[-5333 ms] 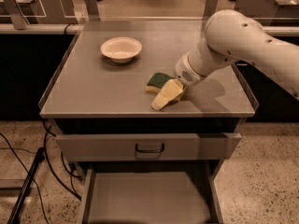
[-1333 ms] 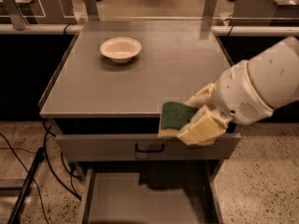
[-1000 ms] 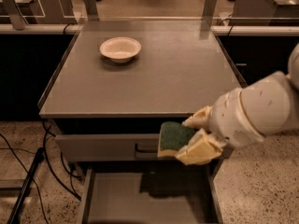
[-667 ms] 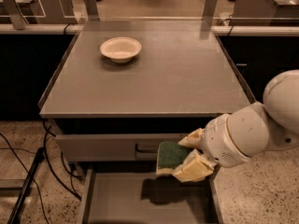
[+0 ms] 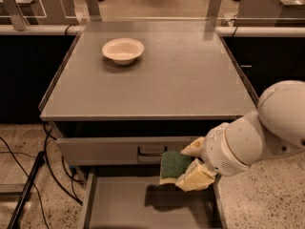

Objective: Place sponge into middle drawer

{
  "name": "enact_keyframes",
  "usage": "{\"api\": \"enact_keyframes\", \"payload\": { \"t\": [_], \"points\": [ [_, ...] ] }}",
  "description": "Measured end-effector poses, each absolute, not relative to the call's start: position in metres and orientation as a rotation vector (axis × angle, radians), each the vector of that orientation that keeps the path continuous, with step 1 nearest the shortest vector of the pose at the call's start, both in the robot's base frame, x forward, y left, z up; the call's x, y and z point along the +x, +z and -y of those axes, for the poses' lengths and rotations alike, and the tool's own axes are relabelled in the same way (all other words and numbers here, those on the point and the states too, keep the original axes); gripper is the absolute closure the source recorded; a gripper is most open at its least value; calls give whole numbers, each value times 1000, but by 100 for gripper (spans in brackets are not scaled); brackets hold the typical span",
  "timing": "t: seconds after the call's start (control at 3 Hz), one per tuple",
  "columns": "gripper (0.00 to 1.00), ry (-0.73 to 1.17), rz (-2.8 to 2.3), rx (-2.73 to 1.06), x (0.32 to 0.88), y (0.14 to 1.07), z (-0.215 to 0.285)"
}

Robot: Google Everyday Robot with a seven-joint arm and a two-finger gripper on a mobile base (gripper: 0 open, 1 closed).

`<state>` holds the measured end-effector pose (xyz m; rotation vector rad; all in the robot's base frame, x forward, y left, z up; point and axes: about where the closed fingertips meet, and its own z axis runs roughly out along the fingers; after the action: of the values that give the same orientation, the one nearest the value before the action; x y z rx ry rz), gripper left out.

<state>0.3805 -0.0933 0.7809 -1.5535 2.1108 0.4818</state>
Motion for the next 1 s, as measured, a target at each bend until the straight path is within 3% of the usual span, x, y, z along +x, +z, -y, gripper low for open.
{"api": "enact_keyframes", "payload": {
  "t": [1.0],
  "points": [
    [100, 525, -2064, -1565, 377, 636, 99]
  ]
}}
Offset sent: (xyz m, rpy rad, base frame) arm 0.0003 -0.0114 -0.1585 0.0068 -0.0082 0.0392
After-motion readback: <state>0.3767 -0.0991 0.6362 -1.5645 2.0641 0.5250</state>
